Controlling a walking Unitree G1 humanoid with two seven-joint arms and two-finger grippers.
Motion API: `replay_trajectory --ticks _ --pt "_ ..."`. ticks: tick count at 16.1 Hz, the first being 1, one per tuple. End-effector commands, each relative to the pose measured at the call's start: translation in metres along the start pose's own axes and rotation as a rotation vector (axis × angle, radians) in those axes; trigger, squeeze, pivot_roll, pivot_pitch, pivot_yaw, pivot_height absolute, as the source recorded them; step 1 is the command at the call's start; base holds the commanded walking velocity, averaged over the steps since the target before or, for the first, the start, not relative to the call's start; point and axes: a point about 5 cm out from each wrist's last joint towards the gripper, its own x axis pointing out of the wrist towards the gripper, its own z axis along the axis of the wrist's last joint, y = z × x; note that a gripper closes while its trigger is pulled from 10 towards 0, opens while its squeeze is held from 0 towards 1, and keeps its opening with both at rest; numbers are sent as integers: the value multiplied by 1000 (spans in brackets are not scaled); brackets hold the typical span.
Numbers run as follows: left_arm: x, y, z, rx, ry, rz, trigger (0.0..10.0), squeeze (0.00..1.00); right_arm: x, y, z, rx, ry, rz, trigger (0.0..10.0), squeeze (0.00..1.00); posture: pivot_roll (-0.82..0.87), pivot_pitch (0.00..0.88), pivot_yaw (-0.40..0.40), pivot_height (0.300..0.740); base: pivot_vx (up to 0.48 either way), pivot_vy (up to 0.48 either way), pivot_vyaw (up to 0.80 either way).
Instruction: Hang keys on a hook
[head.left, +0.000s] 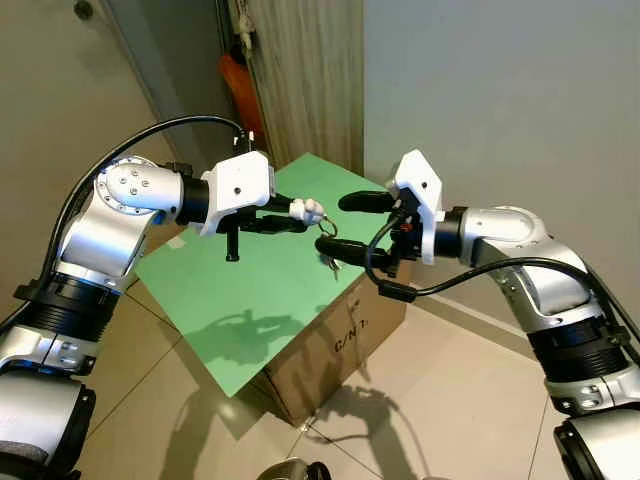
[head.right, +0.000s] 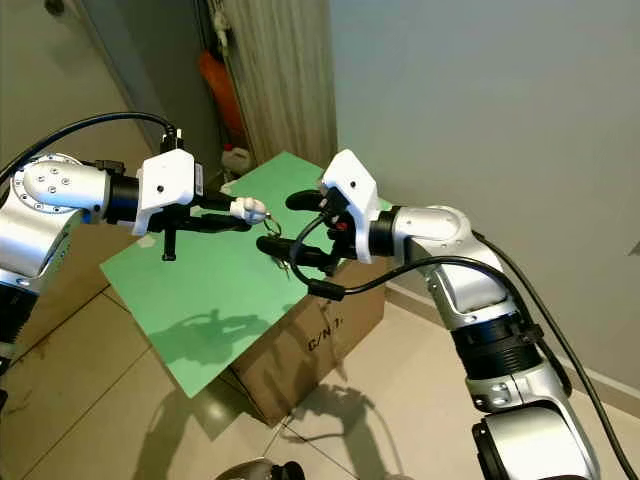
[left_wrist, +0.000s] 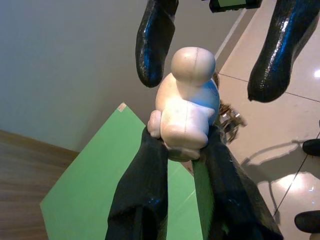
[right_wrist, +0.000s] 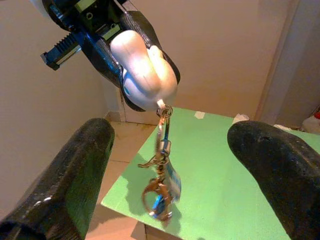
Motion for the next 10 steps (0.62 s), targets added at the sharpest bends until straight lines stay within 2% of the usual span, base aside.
replay_trajectory --ticks 1,10 --pt "-4 7 7 24 -4 11 0 0 3 1 9 -29 -19 2 0 0 -223 0 155 740 0 0 0" --pt "-7 11 9 23 -4 37 0 0 2 1 7 -41 -10 0 0 0 -221 0 155 740 0 0 0"
